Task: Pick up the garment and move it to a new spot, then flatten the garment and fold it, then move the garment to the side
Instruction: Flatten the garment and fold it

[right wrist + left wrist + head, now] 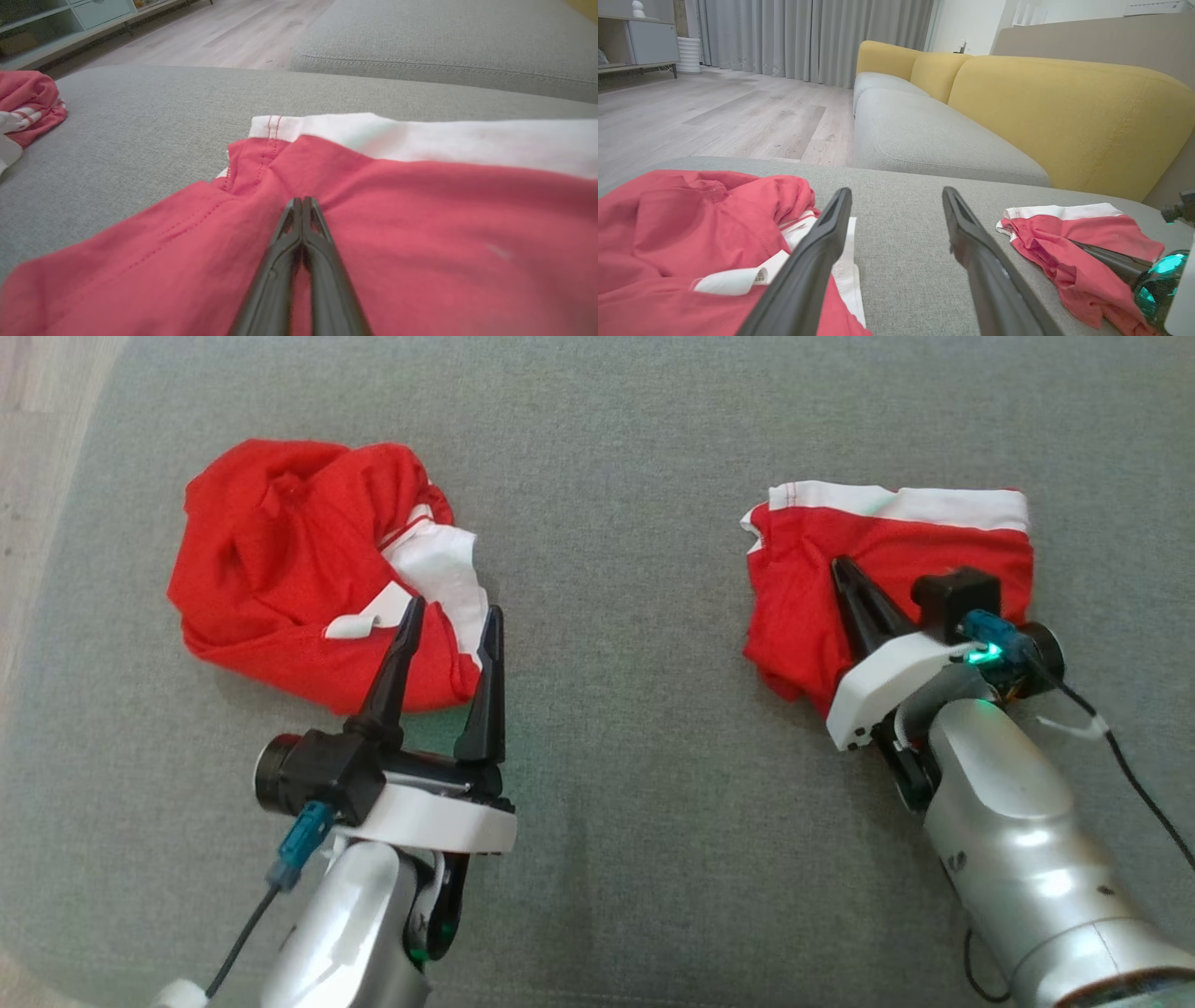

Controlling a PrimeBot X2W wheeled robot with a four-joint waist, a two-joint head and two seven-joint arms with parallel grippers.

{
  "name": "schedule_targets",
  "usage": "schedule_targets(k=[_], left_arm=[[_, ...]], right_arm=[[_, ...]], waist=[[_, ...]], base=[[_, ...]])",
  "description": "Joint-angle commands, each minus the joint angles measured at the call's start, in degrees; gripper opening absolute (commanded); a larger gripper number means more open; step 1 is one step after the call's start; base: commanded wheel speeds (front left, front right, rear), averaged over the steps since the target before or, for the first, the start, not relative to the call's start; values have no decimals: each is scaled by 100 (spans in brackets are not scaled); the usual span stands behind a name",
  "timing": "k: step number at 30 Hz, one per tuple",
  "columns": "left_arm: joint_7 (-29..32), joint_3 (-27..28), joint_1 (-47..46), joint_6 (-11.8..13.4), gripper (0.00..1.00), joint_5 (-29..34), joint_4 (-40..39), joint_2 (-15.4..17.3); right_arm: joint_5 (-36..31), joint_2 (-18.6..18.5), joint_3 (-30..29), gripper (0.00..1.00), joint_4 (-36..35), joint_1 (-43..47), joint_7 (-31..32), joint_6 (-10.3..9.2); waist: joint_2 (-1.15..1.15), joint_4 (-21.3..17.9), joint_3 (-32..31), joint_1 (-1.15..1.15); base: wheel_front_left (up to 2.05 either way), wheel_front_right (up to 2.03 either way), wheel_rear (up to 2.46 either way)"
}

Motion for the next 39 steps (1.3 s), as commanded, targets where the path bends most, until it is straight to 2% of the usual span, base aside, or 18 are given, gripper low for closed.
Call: schedule_targets(k=[1,8,14,19,24,32,34,39], left_arm=[[-55,184,-60,1,100,34,-159,18],[-55,314,83,-30,100,111,-81,18],[-55,484,286,-73,100,200,-35,18],[-55,622,481,-114,100,268,25,18],[-55,749,727,-116,100,272,42,18],[-55,841,927,-103,100,432,94,18],[-55,843,943,-105,100,423,83,18],[-55,779,894,-126,100,427,73,18]], right_arm=[[50,115,171,0,135,168,95,-4],[467,111,102,0,58,112,-151,-4],[667,-64,-31,0,-689,354,-188,-4],[651,-152,-348,0,-1532,890,-190,-4],[486,-69,-636,0,-2213,1607,-191,-4],[368,97,-923,0,-2701,2516,-191,-4],[319,115,-996,100,-2839,2657,-191,-4],[316,125,-1040,100,-3057,2771,-179,-4]], waist=[[0,-24,-36,0],[0,-255,-354,0],[0,-583,-735,0],[0,-847,-1040,0],[0,-1107,-1301,0],[0,-1241,-1423,0],[0,-1236,-1410,0],[0,-1146,-1305,0]], base=[[0,0,0],[0,0,0],[0,0,0],[0,0,0],[0,0,0],[0,0,0],[0,0,0],[0,0,0]])
